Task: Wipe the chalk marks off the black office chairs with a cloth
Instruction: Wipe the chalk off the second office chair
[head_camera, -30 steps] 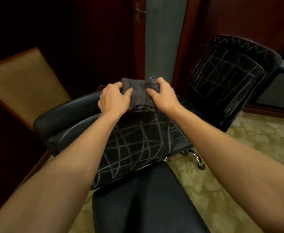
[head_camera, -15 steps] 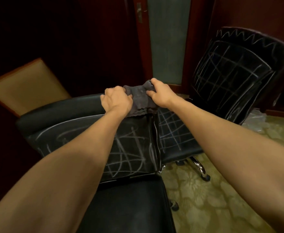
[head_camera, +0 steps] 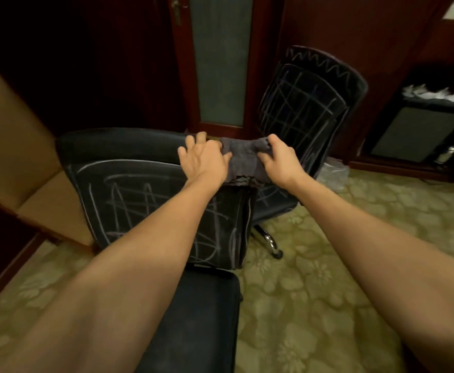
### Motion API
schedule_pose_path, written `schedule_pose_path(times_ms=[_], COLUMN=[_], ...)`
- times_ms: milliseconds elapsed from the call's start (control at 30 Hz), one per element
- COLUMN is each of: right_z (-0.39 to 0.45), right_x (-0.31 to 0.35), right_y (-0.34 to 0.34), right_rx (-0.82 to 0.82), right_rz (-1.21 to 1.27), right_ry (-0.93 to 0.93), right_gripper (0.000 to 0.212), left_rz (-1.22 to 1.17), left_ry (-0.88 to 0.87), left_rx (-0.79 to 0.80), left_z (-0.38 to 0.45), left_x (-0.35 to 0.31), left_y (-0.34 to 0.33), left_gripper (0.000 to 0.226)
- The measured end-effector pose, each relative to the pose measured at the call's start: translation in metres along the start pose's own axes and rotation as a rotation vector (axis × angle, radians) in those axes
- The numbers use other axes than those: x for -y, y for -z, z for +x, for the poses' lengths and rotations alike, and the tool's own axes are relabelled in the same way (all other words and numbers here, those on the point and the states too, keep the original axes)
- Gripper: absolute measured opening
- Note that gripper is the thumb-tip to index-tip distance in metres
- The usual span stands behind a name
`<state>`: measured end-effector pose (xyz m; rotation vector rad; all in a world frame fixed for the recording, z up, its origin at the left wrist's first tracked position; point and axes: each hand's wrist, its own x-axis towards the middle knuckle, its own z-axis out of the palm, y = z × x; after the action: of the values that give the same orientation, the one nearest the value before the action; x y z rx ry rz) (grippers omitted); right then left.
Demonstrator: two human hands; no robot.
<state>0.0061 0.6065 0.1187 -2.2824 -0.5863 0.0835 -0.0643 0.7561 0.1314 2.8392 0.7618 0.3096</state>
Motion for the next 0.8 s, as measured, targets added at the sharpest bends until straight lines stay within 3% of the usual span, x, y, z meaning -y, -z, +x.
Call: schedule_pose_path(times_ms=[133, 367, 500, 600, 800], right_z=[-0.049, -0.143, -0.191, -0.229, -0.294], right_x=[-0.029, -0.067, -0.061, -0.061, -0.059], right_y=[0.022, 0.049, 0.048, 0.046, 0.043], right_rx=[-0.091, -0.238, -0.275, -0.264, -0.179], right_rz=[0.094, 0.270, 0.454, 0.537, 0.652], right_ry=[-0.025, -0.040, -0.066, -0.101, -0.092], right_gripper=[0.006, 0.006, 0.007, 0.006, 0.015], left_rz=[-0.030, -0.438, -0.703, -0.830, -1.004], left_ry=[-0.042, 0.071, 0.145, 0.190, 0.178], left_rx=[-0.139, -0.033, -0.050, -0.106, -0.120], left_z=[-0.053, -0.157, -0.211, -0.248, -0.311], left_x=[-0.026, -0.076, -0.080, -0.085, -0.076], left_y=[-0.006, -0.011, -0.027, -0.038, -0.057], left_gripper=[0.032, 0.020, 0.038, 0.046, 0.041])
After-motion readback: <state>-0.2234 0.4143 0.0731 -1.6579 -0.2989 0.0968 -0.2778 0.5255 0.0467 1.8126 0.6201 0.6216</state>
